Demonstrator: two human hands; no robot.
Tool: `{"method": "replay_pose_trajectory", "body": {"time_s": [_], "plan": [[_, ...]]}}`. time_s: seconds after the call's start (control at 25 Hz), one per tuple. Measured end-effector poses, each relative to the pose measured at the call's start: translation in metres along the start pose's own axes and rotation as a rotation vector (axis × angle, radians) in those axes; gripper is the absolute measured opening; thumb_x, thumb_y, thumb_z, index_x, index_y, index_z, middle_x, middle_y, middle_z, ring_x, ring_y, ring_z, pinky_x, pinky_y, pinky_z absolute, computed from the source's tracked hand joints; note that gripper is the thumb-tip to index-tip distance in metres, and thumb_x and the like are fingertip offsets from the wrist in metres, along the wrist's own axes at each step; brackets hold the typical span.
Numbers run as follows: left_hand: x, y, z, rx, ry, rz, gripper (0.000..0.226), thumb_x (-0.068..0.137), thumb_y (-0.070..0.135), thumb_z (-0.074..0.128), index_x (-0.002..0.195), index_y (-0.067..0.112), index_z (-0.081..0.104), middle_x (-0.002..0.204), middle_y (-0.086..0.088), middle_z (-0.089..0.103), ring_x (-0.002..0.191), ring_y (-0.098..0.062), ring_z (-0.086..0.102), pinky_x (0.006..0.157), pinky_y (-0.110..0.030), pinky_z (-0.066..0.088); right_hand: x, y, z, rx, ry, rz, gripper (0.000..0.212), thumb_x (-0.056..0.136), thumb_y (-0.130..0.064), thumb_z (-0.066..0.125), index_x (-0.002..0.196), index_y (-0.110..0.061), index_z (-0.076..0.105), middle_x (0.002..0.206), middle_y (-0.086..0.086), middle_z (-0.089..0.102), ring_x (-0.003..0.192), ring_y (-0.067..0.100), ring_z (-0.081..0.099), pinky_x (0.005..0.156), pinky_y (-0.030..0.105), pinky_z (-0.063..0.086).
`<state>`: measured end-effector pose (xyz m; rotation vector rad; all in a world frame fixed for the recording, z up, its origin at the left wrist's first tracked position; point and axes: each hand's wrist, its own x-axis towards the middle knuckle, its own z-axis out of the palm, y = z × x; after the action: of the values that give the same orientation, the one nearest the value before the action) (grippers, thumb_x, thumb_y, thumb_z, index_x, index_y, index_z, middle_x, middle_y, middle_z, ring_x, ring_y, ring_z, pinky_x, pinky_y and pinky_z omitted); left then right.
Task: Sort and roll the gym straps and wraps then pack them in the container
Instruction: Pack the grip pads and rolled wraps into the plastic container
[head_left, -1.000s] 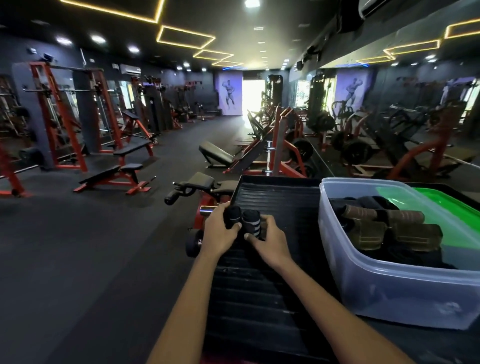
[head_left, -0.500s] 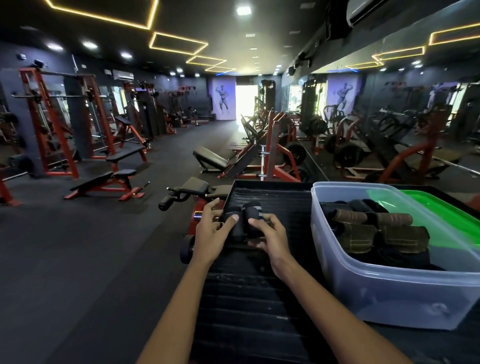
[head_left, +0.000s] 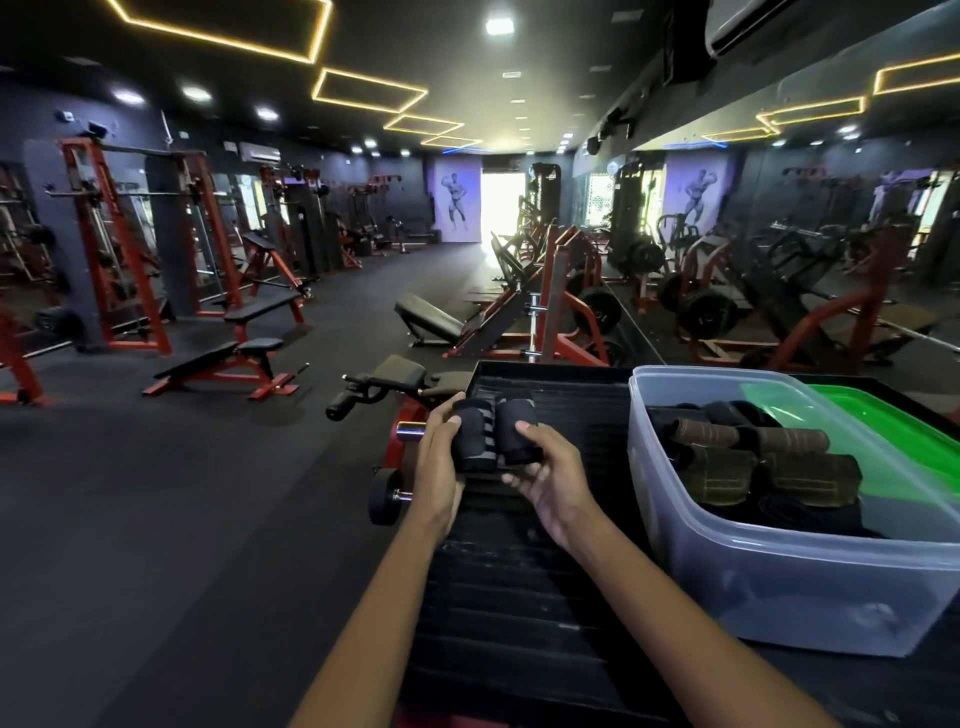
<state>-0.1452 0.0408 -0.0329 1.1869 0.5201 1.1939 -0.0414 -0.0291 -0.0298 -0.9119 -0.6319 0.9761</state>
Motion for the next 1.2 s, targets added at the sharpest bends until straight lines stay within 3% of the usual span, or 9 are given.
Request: {"method": "replay_pose_trajectory", "body": {"time_s": [0.24, 0.36, 0.52, 0.64, 0.76, 0.88, 1.04, 1.16, 1.2], "plan": [[-0.012, 0.0, 0.01, -0.203, -0.024, -0.077, 0.03, 0.102, 0.019, 0.035, 0.123, 0.008, 0.052, 0.101, -0.012, 0.064, 0.082, -0.023, 0.061, 0.072, -0.038, 0.051, -0.019, -0.009, 0.002, 0.111, -0.008, 0.031, 0.024, 0.092, -0.028, 0.05, 0.103, -0.009, 0.061, 0.081, 0.007, 0.063, 0.059, 0.013, 0.053, 0.046, 0.02, 0.038], [-0.024, 0.0, 0.02, -0.099, -0.032, -0.09, 0.057, 0.095, 0.048, 0.044, 0.122, -0.002, 0.054, 0.088, -0.011, 0.067, 0.071, -0.019, 0.064, 0.06, -0.03, 0.053, -0.027, -0.011, -0.001, 0.083, -0.009, 0.014, 0.033, 0.092, -0.033, 0.05, 0.115, -0.01, 0.054, 0.077, 0.006, 0.061, 0.058, 0.012, 0.053, 0.047, 0.022, 0.038], [-0.036, -0.001, 0.027, 0.023, -0.013, -0.061, 0.073, 0.079, 0.066, 0.06, 0.115, 0.002, 0.06, 0.105, -0.014, 0.07, 0.098, -0.025, 0.067, 0.084, -0.036, 0.056, -0.039, -0.017, -0.009, -0.023, 0.045, -0.029, 0.028, 0.087, -0.028, 0.065, 0.103, -0.018, 0.046, 0.077, 0.001, 0.064, 0.059, 0.011, 0.057, 0.049, 0.024, 0.038], [-0.04, -0.004, 0.028, 0.118, 0.02, -0.028, 0.081, 0.07, 0.076, 0.063, 0.117, 0.01, 0.059, 0.113, -0.008, 0.069, 0.109, -0.023, 0.064, 0.102, -0.048, 0.046, -0.045, -0.021, -0.016, -0.022, 0.081, -0.031, 0.022, 0.086, -0.027, 0.067, 0.101, -0.013, 0.056, 0.079, 0.002, 0.067, 0.06, 0.011, 0.061, 0.049, 0.022, 0.042], [-0.051, 0.001, 0.033, 0.199, -0.011, -0.005, 0.068, 0.079, 0.067, 0.057, 0.116, 0.009, 0.061, 0.11, -0.005, 0.07, 0.106, -0.017, 0.066, 0.099, -0.039, 0.049, -0.049, -0.022, -0.024, -0.07, 0.087, 0.006, 0.025, 0.091, -0.034, 0.061, 0.096, -0.01, 0.068, 0.083, 0.005, 0.07, 0.063, 0.011, 0.063, 0.051, 0.021, 0.047], [-0.057, -0.001, 0.036, 0.279, -0.114, 0.004, 0.055, 0.085, 0.055, 0.049, 0.113, 0.011, 0.063, 0.106, -0.002, 0.071, 0.104, -0.014, 0.066, 0.097, -0.033, 0.05, -0.053, -0.024, -0.028, -0.053, 0.092, 0.043, 0.029, 0.097, -0.036, 0.049, 0.095, -0.013, 0.067, 0.086, 0.008, 0.069, 0.07, 0.016, 0.063, 0.051, 0.023, 0.049], [-0.058, -0.004, 0.036, 0.254, -0.164, -0.048, 0.05, 0.089, 0.053, 0.044, 0.105, 0.012, 0.067, 0.096, -0.007, 0.073, 0.095, -0.021, 0.068, 0.097, -0.043, 0.05, -0.049, -0.019, -0.036, -0.081, 0.131, 0.086, 0.047, 0.1, -0.044, 0.036, 0.122, -0.006, 0.054, 0.086, 0.012, 0.068, 0.063, 0.017, 0.062, 0.048, 0.024, 0.047], [-0.06, -0.002, 0.036, 0.202, -0.154, -0.1, 0.057, 0.088, 0.055, 0.044, 0.116, 0.01, 0.064, 0.112, -0.01, 0.071, 0.111, -0.025, 0.064, 0.104, -0.046, 0.045, -0.052, -0.018, -0.035, -0.164, 0.065, 0.098, 0.072, 0.083, -0.07, 0.052, 0.128, -0.014, 0.054, 0.114, 0.011, 0.069, 0.084, 0.021, 0.064, 0.058, 0.026, 0.047], [-0.059, -0.002, 0.036, 0.196, -0.151, -0.105, 0.059, 0.087, 0.055, 0.044, 0.117, 0.009, 0.064, 0.112, -0.01, 0.07, 0.111, -0.025, 0.064, 0.104, -0.047, 0.045, -0.053, -0.018, -0.034, -0.181, 0.049, 0.103, 0.074, 0.078, -0.066, 0.063, 0.129, -0.014, 0.054, 0.115, 0.011, 0.069, 0.084, 0.021, 0.064, 0.057, 0.026, 0.047]]}}
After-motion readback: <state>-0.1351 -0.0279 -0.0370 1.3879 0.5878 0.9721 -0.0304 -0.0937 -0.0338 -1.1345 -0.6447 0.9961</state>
